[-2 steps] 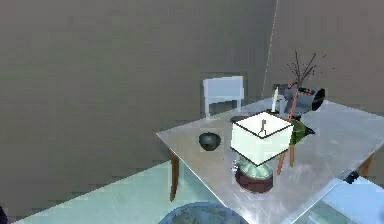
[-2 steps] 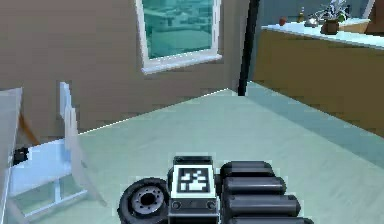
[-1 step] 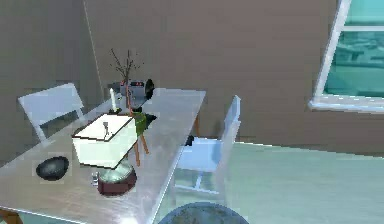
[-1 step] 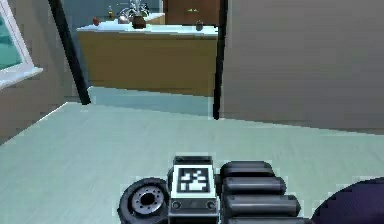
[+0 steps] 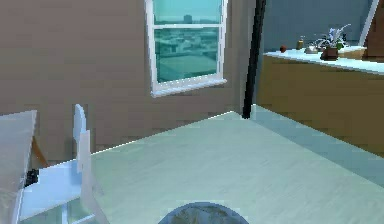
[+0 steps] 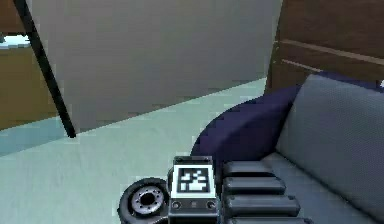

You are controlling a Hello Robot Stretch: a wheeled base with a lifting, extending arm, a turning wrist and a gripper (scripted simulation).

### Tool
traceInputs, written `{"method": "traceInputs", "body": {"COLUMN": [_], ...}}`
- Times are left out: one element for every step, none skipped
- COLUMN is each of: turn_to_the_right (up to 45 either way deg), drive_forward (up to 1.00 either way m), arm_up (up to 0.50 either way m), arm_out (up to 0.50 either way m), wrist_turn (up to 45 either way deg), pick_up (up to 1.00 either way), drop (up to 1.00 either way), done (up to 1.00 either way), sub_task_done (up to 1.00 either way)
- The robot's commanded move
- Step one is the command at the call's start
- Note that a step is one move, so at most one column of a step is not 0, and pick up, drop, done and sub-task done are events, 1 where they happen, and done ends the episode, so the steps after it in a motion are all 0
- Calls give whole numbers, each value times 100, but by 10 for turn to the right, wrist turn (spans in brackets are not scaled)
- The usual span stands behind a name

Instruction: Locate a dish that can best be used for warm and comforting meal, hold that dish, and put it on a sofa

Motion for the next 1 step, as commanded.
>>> {"method": "traceInputs", "body": {"turn_to_the_right": [120], "drive_forward": [0], "arm_up": [0], "arm_out": [0], "wrist_turn": [0], "pick_up": [0], "drop": [0], "done": [0], "sub_task_done": [0]}}
